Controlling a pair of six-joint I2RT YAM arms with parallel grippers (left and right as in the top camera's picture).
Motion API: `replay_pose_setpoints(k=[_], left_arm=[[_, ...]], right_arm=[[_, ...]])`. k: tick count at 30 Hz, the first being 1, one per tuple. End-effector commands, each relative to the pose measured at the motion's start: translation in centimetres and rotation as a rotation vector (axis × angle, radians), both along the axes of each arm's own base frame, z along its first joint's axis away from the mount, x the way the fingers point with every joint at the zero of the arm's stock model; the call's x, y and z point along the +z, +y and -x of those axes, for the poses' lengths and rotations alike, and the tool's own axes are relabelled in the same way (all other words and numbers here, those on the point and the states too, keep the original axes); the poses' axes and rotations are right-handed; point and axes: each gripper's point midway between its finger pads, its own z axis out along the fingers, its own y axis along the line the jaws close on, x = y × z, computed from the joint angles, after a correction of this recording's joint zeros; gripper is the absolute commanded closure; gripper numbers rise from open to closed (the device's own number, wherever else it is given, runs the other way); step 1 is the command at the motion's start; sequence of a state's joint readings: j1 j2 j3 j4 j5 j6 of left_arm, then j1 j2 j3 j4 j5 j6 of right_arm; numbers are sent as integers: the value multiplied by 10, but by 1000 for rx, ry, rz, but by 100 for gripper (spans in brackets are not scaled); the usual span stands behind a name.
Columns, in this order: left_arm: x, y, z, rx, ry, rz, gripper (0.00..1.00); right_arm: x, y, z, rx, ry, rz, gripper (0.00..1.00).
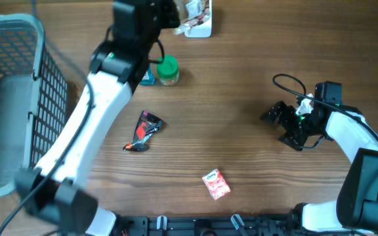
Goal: Scan the item barcode
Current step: 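Carry the bag up to the white scanner with the left gripper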
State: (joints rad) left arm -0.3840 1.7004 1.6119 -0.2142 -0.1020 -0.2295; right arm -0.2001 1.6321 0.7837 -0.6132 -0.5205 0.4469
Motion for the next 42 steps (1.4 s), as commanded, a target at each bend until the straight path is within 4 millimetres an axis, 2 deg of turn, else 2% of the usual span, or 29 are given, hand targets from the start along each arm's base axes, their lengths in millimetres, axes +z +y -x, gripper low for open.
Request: replay_pose_setpoints(k=[1, 7, 9, 12, 14, 18, 21, 25, 28, 31, 36, 42], left_arm=[[-2, -5, -25, 78, -100, -359, 96], [5, -17, -45, 167, -265, -708, 96], [0, -17, -56, 185, -306, -867, 96], [-39, -20, -81, 200, -316, -1266, 96], [-69, -32, -89, 148, -317, -1420, 96], [-109, -71, -101, 48, -446, -1606, 96], [-128, -90, -105, -5, -534, -1641, 96], [-135, -108, -104, -88, -613, -1624, 96], [-155, -126, -104, -180, -676, -1619, 96], [-170, -131, -105, -225, -699, -1614, 96], [-211, -131, -110, -290, -702, -1609, 96], [-231, -123, -111, -259, -617, -1597, 96]], right_arm=[[-49, -40, 34, 13, 146, 230, 0], [-49, -41, 30, 11, 130, 234, 0], [-48, -41, 28, 10, 119, 233, 0], [-48, -42, 25, 8, 108, 235, 0], [-48, -42, 23, 6, 98, 237, 0], [-48, -43, 17, 2, 75, 242, 0], [-46, -42, 9, 2, 41, 232, 0], [-46, -42, 6, 1, 25, 235, 0], [-46, -42, 5, 11, 19, 238, 0], [-46, -43, 4, 25, 9, 242, 0], [-46, -44, 0, 23, -10, 246, 0], [-45, -44, -2, 45, -29, 254, 0]])
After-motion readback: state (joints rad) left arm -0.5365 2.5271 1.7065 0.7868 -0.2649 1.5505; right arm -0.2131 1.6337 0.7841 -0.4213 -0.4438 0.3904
